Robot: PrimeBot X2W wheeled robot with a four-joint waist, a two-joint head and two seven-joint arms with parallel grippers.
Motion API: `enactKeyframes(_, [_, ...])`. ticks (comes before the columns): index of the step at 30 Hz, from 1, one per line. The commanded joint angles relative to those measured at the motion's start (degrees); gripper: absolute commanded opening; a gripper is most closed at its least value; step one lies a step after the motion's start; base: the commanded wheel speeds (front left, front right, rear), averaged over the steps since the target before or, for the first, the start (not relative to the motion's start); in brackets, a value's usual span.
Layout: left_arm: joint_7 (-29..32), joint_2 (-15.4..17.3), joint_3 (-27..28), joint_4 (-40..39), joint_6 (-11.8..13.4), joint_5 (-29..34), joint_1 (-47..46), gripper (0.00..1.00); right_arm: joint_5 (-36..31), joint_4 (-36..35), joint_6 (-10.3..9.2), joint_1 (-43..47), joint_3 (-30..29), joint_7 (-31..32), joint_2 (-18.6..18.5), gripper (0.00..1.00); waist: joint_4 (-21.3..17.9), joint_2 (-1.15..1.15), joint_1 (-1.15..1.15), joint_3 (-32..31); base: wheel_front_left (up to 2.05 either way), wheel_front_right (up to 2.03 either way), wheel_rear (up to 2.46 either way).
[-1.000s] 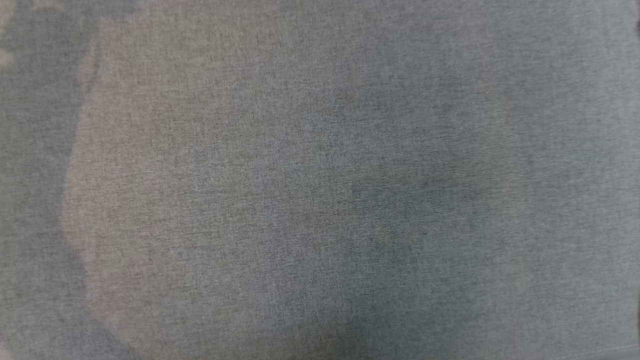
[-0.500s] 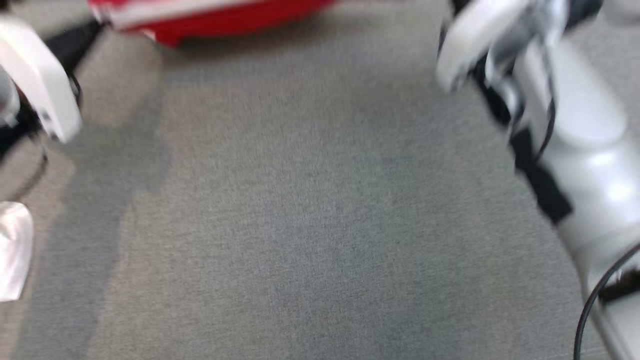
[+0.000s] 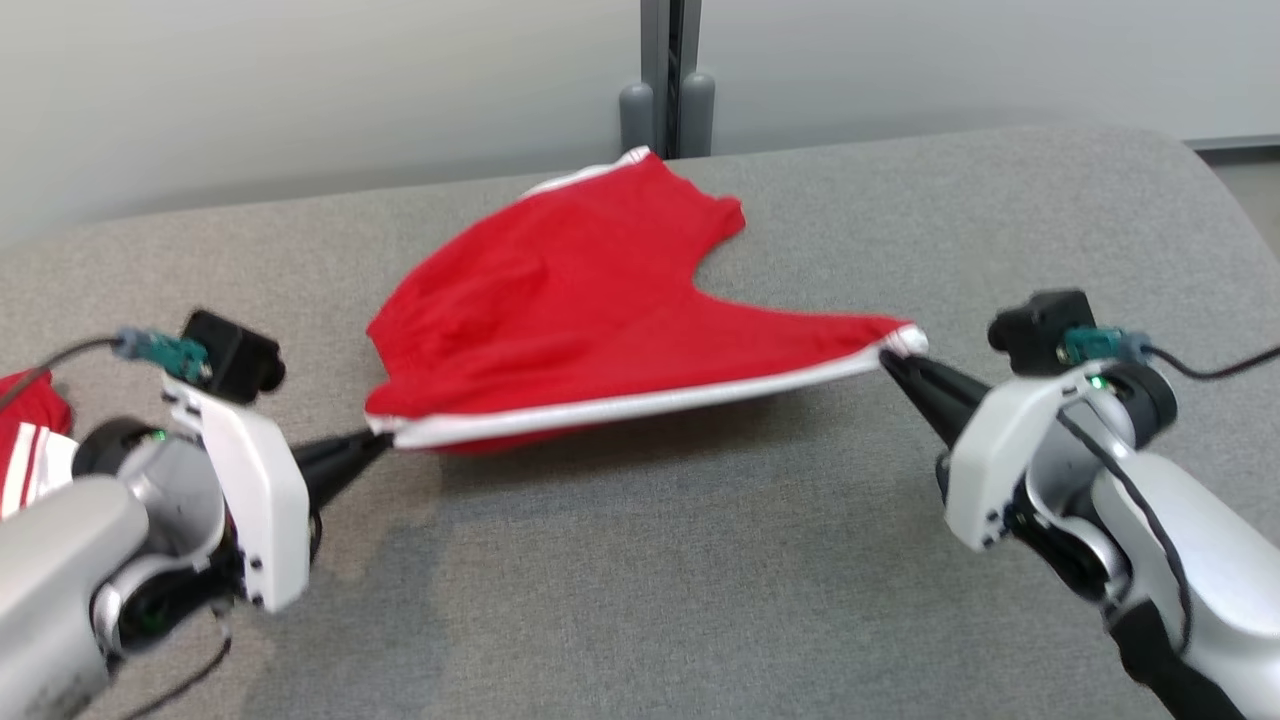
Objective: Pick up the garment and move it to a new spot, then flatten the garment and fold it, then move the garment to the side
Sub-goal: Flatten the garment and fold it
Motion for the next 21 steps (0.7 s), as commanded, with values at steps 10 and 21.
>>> enactKeyframes(10, [3.81, 8.66, -0.67, -21.35, 7.97, -1.26, 13.48, 0.00, -2.00, -26.89, -0.02, 22.68, -13.15, 18.06, -5.52, 0.00, 0.69, 0.00, 0.00, -2.25, 0.00, 0.00, 0.00])
enactKeyframes(21, [12.96, 9.07, 1.81, -21.75, 6.25, -9.82, 8.93, 0.00, -5.06, -37.99, -0.02, 24.89, -22.77, 33.15, 0.31, 0.00, 3.42, 0.00, 0.00, 1.26, 0.00, 0.00, 0.00])
